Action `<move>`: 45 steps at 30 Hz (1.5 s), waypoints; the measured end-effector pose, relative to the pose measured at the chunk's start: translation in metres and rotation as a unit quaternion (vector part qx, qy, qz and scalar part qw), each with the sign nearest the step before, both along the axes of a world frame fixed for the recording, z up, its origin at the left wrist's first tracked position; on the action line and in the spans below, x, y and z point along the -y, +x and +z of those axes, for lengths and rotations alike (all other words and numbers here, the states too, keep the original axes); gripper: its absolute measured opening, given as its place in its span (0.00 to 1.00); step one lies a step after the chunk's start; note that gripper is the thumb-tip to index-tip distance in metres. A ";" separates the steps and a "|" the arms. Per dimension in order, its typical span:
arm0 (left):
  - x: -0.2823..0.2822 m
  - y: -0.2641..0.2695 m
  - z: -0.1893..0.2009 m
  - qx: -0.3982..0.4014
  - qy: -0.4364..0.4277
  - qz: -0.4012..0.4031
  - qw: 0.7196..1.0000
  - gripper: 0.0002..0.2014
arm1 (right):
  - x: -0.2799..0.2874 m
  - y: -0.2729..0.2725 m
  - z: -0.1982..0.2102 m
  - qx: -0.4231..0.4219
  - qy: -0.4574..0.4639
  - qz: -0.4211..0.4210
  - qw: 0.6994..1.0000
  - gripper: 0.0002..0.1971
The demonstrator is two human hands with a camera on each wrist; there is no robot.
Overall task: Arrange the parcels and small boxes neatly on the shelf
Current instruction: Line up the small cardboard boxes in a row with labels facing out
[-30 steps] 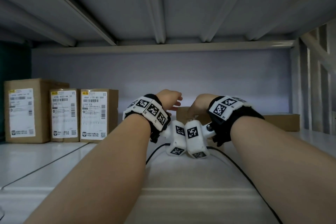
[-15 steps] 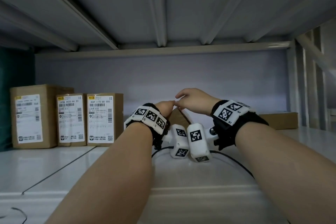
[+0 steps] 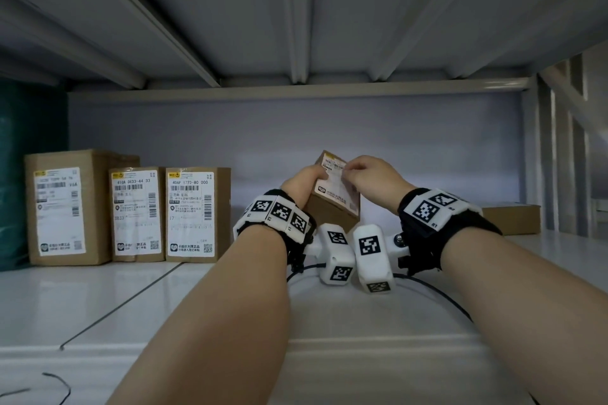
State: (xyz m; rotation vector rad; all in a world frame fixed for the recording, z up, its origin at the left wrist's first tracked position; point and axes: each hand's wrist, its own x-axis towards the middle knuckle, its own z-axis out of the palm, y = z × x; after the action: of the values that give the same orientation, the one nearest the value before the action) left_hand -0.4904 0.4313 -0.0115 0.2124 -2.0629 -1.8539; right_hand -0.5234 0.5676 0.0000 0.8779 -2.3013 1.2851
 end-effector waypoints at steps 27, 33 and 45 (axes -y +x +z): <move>0.009 0.046 0.024 -0.013 -0.291 0.177 0.940 0.15 | 0.002 0.014 0.009 0.019 0.094 0.061 0.993 0.26; 0.032 0.076 0.035 -0.094 -0.252 0.204 0.941 0.12 | 0.022 0.028 0.016 -0.010 0.161 0.060 0.985 0.27; 0.081 0.090 0.030 -0.130 -0.144 0.382 0.903 0.12 | 0.066 0.055 0.013 0.039 0.108 0.107 0.988 0.24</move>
State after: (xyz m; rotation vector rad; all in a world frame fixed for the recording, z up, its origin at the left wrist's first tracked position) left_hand -0.4004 0.3500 0.0181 0.5663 -1.6828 -1.0294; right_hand -0.4686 0.5013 0.0132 1.1944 -2.4976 1.1862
